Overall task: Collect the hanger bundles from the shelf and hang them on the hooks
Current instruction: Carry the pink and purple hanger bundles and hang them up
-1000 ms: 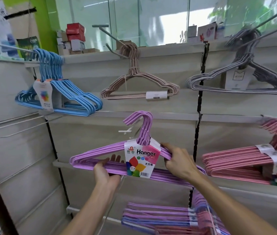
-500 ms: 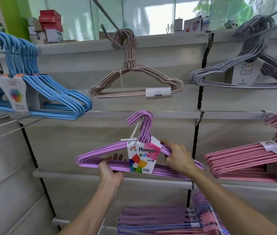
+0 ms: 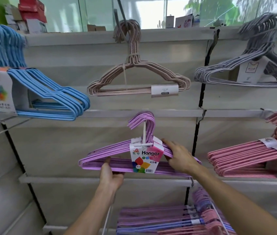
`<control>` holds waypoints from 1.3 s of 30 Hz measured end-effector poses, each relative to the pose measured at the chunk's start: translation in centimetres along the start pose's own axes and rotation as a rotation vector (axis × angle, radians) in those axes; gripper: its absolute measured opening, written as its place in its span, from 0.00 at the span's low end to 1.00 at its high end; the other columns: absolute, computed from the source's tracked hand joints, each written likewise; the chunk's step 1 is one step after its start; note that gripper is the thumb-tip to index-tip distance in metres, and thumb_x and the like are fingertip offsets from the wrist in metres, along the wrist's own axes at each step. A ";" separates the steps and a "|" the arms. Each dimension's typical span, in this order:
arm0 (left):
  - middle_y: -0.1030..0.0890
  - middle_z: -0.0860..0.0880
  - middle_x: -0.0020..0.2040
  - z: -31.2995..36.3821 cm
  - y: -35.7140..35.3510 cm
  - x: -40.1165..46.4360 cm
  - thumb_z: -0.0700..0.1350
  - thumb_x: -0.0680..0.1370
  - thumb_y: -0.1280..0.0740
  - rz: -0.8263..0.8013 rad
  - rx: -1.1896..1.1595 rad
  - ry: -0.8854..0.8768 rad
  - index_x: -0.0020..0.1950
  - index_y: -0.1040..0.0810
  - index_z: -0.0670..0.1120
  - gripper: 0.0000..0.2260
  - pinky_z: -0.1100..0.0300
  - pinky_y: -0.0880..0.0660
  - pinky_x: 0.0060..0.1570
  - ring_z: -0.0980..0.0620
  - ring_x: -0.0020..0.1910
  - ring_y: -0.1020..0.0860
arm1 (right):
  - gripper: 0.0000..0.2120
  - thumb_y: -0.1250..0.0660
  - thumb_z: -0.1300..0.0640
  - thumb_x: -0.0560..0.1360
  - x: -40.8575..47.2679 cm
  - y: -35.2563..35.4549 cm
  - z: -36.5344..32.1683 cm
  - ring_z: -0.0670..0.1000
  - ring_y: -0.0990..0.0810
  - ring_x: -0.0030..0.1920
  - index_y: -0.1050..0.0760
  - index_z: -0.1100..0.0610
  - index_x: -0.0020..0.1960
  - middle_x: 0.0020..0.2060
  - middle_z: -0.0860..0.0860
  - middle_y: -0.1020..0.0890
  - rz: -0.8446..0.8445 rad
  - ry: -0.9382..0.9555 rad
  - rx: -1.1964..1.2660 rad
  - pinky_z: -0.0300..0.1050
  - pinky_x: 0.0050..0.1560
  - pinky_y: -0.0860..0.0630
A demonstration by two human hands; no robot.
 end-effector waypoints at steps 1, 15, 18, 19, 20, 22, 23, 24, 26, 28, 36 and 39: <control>0.20 0.39 0.61 0.1 0.1 0.0 0.42 0.79 0.32 0.002 0.016 0.001 0.67 0.25 0.44 0.17 0.44 0.23 0.54 0.40 0.58 0.21 | 0.34 0.35 0.59 0.73 0.0 -0.1 0.0 0.59 0.26 0.63 0.40 0.45 0.77 0.64 0.53 0.25 0.002 -0.004 0.005 0.52 0.61 0.27; 0.25 0.39 0.67 0.2 2.2 -2.7 0.40 0.80 0.35 -0.076 0.209 0.093 0.67 0.28 0.42 0.16 0.48 0.26 0.59 0.41 0.60 0.23 | 0.34 0.30 0.48 0.75 -4.5 2.5 -1.4 0.56 0.32 0.70 0.38 0.53 0.77 0.71 0.54 0.30 0.084 -0.006 -0.040 0.52 0.69 0.32; 0.26 0.39 0.68 -0.1 2.8 -5.3 0.40 0.80 0.35 -0.069 0.253 0.088 0.71 0.31 0.42 0.20 0.49 0.25 0.60 0.40 0.62 0.23 | 0.30 0.32 0.47 0.77 -6.7 3.7 -2.0 0.55 0.31 0.69 0.35 0.54 0.75 0.70 0.54 0.29 0.107 0.016 -0.014 0.52 0.69 0.32; 0.25 0.39 0.66 -0.1 3.0 -6.3 0.40 0.80 0.35 -0.070 0.256 0.081 0.71 0.31 0.42 0.20 0.49 0.26 0.59 0.41 0.60 0.23 | 0.28 0.33 0.47 0.78 -7.4 4.2 -2.3 0.55 0.30 0.69 0.34 0.54 0.75 0.69 0.54 0.28 0.122 0.022 -0.004 0.52 0.68 0.31; 0.23 0.40 0.65 -0.1 3.1 -7.3 0.41 0.80 0.35 -0.070 0.256 0.070 0.70 0.30 0.42 0.18 0.50 0.26 0.58 0.41 0.56 0.22 | 0.27 0.33 0.47 0.78 -8.2 4.7 -2.5 0.54 0.29 0.68 0.33 0.54 0.74 0.68 0.54 0.27 0.137 0.034 0.003 0.53 0.67 0.30; 0.21 0.42 0.59 0.1 3.4 -9.5 0.41 0.80 0.36 -0.077 0.256 0.036 0.63 0.26 0.42 0.12 0.51 0.25 0.54 0.44 0.50 0.21 | 0.25 0.34 0.48 0.79 -10.1 5.9 -3.0 0.54 0.27 0.66 0.32 0.55 0.73 0.66 0.53 0.25 0.158 0.068 0.011 0.52 0.66 0.29; 0.21 0.43 0.56 0.2 3.5 -10.6 0.42 0.80 0.36 -0.082 0.260 0.017 0.58 0.25 0.42 0.08 0.52 0.24 0.51 0.45 0.48 0.21 | 0.25 0.34 0.49 0.79 -11.1 6.5 -3.2 0.53 0.27 0.65 0.31 0.55 0.73 0.65 0.53 0.25 0.169 0.084 0.016 0.51 0.66 0.28; 0.20 0.43 0.53 0.2 3.5 -11.8 0.41 0.80 0.36 -0.090 0.260 0.000 0.54 0.24 0.42 0.05 0.53 0.24 0.48 0.46 0.46 0.21 | 0.24 0.34 0.49 0.79 -12.2 7.1 -3.3 0.53 0.26 0.64 0.31 0.55 0.72 0.65 0.53 0.24 0.183 0.099 0.022 0.51 0.65 0.28; 0.20 0.45 0.47 -0.1 3.7 -14.3 0.42 0.80 0.36 -0.123 0.277 -0.030 0.49 0.23 0.43 0.03 0.53 0.24 0.44 0.47 0.44 0.21 | 0.22 0.34 0.50 0.79 -14.6 8.6 -3.4 0.53 0.25 0.62 0.30 0.55 0.71 0.62 0.53 0.24 0.213 0.123 0.044 0.51 0.64 0.27; 0.20 0.47 0.46 -0.9 3.7 -17.0 0.43 0.80 0.36 -0.179 0.333 -0.073 0.50 0.23 0.44 0.04 0.54 0.23 0.45 0.49 0.43 0.21 | 0.20 0.34 0.51 0.79 -17.2 10.1 -3.3 0.53 0.24 0.60 0.28 0.55 0.69 0.60 0.53 0.23 0.257 0.144 0.062 0.51 0.62 0.26; 0.20 0.48 0.39 -11.0 -0.7 -28.7 0.40 0.81 0.37 -0.511 0.736 -0.295 0.53 0.22 0.44 0.05 0.60 0.22 0.33 0.52 0.31 0.20 | 0.14 0.30 0.55 0.77 -30.3 20.1 2.3 0.50 0.19 0.51 0.21 0.57 0.61 0.52 0.53 0.17 0.487 0.091 0.141 0.40 0.52 0.24; 0.21 0.47 0.39 -17.6 -3.1 -32.5 0.37 0.82 0.39 -0.661 0.863 -0.312 0.52 0.22 0.44 0.07 0.61 0.23 0.33 0.54 0.29 0.21 | 0.13 0.30 0.57 0.76 -36.5 24.8 5.9 0.48 0.20 0.46 0.20 0.57 0.59 0.49 0.50 0.17 0.589 0.009 0.122 0.35 0.49 0.26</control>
Point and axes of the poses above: each hand's wrist, its own x-axis towards the middle knuckle, its own y-axis out of the back of the hand, z = x × y, the point moved 4 cm from there along x, towards the middle knuckle
